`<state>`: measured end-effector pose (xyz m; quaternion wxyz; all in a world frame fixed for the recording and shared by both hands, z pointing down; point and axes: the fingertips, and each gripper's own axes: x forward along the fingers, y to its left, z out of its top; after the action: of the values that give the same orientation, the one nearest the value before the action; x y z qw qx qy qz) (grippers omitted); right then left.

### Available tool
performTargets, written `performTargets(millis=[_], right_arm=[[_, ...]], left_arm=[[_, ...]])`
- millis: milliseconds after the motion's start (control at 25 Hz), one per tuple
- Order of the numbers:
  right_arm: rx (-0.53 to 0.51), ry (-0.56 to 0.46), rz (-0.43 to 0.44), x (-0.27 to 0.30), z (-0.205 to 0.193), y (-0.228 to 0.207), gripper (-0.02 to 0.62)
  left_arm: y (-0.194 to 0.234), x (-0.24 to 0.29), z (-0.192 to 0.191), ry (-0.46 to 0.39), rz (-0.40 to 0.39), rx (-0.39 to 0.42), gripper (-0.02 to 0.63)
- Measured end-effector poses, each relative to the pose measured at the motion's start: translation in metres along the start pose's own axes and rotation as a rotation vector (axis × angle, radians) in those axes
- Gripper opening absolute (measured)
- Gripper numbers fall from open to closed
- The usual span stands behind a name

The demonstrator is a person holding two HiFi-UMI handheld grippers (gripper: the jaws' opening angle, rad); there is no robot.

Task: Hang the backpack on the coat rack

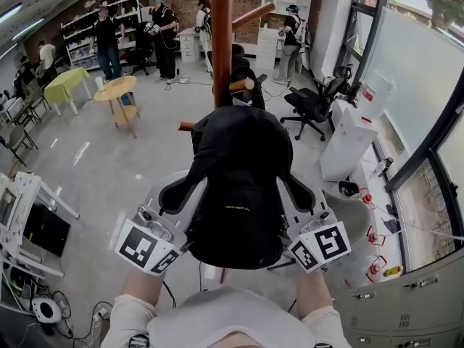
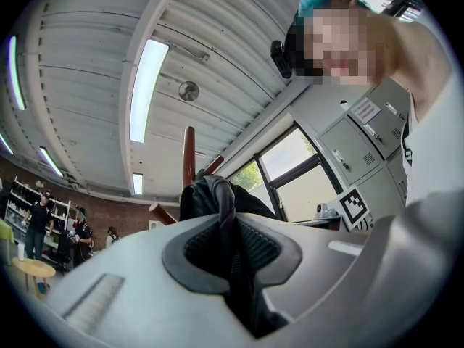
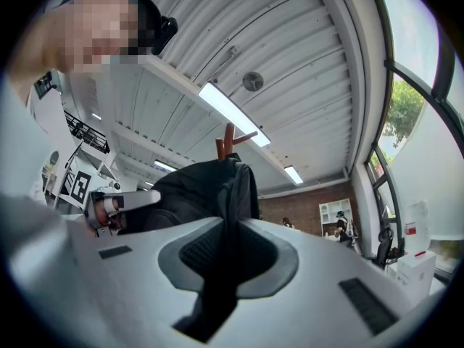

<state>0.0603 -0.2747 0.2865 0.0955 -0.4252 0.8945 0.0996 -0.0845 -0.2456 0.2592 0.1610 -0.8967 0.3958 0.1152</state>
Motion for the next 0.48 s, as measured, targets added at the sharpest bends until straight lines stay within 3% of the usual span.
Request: performTargets(millis=[480], right_arm=[[0.016, 0.080, -0.022, 0.005, -0.035, -0.004, 0.052]], left_arm=[[0.011, -0.001, -0.041, 0.076, 0.017, -0.072, 0.046]])
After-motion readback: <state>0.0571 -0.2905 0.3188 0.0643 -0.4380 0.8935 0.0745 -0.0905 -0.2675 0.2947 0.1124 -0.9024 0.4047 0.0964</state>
